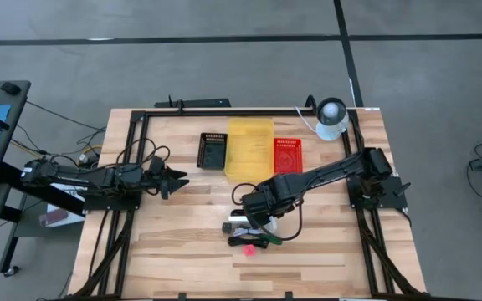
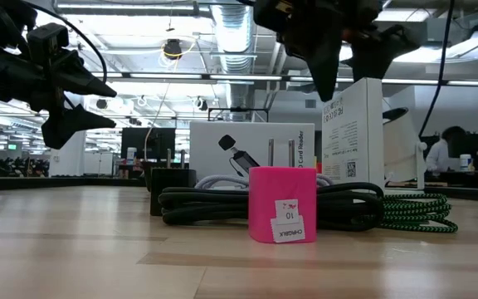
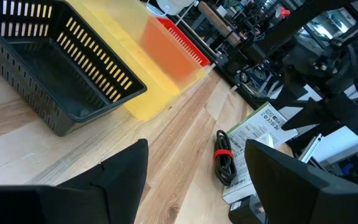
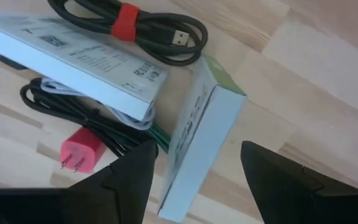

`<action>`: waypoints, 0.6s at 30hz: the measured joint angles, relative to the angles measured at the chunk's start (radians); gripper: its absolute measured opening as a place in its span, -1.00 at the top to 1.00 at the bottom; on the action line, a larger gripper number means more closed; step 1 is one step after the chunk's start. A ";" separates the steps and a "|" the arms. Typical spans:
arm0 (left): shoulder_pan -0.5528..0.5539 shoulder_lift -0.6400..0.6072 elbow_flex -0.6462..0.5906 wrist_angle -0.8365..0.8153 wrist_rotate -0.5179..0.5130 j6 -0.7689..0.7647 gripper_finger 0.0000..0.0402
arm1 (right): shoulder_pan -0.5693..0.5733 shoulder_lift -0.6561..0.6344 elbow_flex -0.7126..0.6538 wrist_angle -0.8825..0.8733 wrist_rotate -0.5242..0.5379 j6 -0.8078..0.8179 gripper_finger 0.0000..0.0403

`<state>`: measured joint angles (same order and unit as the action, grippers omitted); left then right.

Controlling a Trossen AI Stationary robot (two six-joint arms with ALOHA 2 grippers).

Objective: Pick and place items into bin
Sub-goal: Put the right card reader box into the red bin

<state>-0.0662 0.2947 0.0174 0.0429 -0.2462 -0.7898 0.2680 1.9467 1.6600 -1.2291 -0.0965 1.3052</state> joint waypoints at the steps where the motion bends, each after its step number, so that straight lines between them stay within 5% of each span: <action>1: 0.000 0.000 0.000 0.000 0.000 0.000 -0.28 | 0.000 0.005 0.000 0.001 -0.004 -0.004 -0.17; 18: 0.000 0.000 0.000 0.000 0.000 0.000 -0.28 | -0.002 0.006 -0.001 -0.003 -0.005 -0.012 -0.05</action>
<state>-0.0658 0.2947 0.0174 0.0429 -0.2461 -0.7898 0.2661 1.9530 1.6592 -1.2323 -0.1018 1.2934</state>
